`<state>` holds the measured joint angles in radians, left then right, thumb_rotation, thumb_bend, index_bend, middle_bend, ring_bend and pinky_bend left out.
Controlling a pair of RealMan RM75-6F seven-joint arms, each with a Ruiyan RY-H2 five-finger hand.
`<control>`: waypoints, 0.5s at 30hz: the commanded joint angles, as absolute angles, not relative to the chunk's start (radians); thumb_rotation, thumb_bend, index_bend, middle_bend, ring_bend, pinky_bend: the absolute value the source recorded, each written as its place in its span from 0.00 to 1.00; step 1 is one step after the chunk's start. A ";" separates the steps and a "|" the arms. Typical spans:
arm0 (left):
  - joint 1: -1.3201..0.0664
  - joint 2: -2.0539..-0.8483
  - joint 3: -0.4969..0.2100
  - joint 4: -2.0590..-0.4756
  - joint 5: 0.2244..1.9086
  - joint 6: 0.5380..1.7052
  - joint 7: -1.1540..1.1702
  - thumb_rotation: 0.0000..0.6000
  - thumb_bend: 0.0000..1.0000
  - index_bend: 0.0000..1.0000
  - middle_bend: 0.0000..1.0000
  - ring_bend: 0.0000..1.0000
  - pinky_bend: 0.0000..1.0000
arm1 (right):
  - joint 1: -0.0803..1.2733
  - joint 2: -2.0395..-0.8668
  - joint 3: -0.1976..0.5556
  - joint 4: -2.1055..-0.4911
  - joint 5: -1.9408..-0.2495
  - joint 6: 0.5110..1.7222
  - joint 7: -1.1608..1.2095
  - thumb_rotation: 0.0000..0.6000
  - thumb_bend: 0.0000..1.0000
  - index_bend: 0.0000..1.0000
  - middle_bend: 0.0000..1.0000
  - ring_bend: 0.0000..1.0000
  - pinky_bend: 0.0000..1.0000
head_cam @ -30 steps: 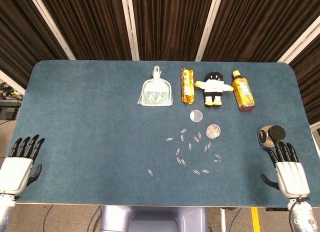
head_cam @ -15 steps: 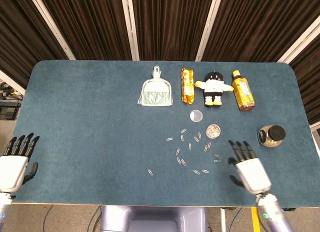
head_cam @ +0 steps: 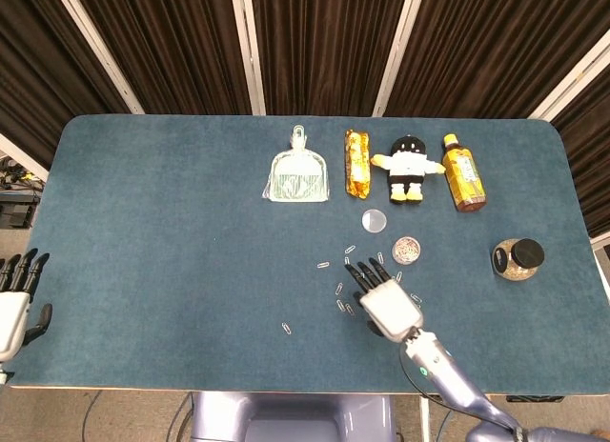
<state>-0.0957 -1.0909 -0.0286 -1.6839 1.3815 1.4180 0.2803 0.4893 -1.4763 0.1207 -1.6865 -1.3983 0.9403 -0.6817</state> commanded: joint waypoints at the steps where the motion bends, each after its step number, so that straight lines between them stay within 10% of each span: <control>1: -0.099 -1.093 -0.035 -1.680 1.365 1.409 0.286 1.00 0.49 0.00 0.00 0.00 0.00 | 0.533 -1.497 0.144 -1.670 -1.347 0.899 -0.714 1.00 0.24 0.48 0.00 0.00 0.00; 15: -0.122 -1.107 -0.048 -1.669 1.313 1.364 0.314 1.00 0.49 0.00 0.00 0.00 0.00 | 0.663 -1.545 0.155 -1.593 -1.183 0.805 -0.784 1.00 0.33 0.49 0.00 0.00 0.00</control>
<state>-0.1210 -1.1059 -0.0469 -1.6698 1.3135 1.3646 0.3131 0.6520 -1.5393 0.1549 -1.6013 -1.1940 0.8124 -0.7764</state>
